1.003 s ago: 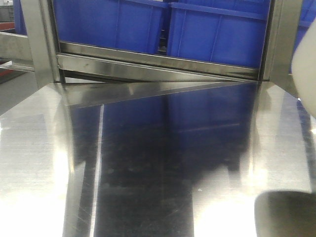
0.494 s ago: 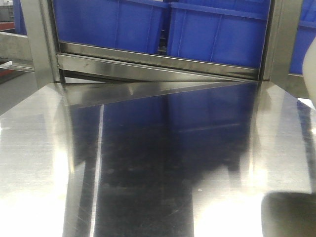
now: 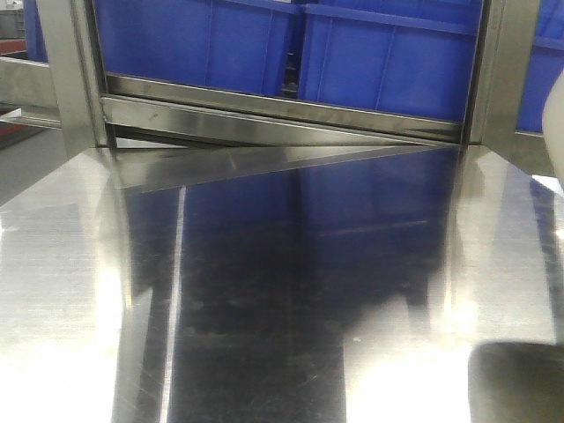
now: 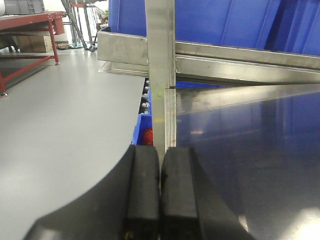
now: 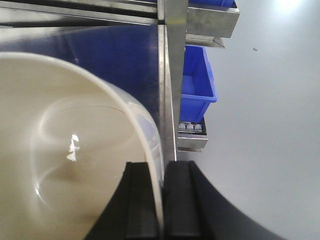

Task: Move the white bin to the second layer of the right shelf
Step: 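Hold the lifted white bin up beside the right arm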

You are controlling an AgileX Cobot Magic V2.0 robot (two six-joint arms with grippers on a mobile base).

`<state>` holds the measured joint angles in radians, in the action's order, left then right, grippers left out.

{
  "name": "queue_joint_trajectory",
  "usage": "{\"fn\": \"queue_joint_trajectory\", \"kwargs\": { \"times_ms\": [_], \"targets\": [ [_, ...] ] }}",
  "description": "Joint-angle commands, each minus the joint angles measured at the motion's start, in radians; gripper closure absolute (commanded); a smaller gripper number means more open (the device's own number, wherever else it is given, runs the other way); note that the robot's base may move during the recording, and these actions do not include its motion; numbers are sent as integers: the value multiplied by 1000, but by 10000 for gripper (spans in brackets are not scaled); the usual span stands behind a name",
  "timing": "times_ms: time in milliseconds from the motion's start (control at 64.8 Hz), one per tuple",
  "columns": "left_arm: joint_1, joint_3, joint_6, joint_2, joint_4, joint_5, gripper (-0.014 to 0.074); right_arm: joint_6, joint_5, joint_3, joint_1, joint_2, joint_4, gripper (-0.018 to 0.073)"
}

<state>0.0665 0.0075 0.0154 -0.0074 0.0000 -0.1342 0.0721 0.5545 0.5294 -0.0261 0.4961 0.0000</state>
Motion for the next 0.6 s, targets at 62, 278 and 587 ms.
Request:
{"fn": "queue_joint_trajectory", "kwargs": {
  "times_ms": [62,278,587],
  "targets": [
    [2,37,-3,-16,0,86,512,7,-93,32,3,-1,-10,510],
    [2,37,-3,-16,0,86,512,7,-93,32,3,-1,-10,510],
    [2,37,-3,-16,0,86,512,7,-93,32,3,-1,-10,510]
  ]
}}
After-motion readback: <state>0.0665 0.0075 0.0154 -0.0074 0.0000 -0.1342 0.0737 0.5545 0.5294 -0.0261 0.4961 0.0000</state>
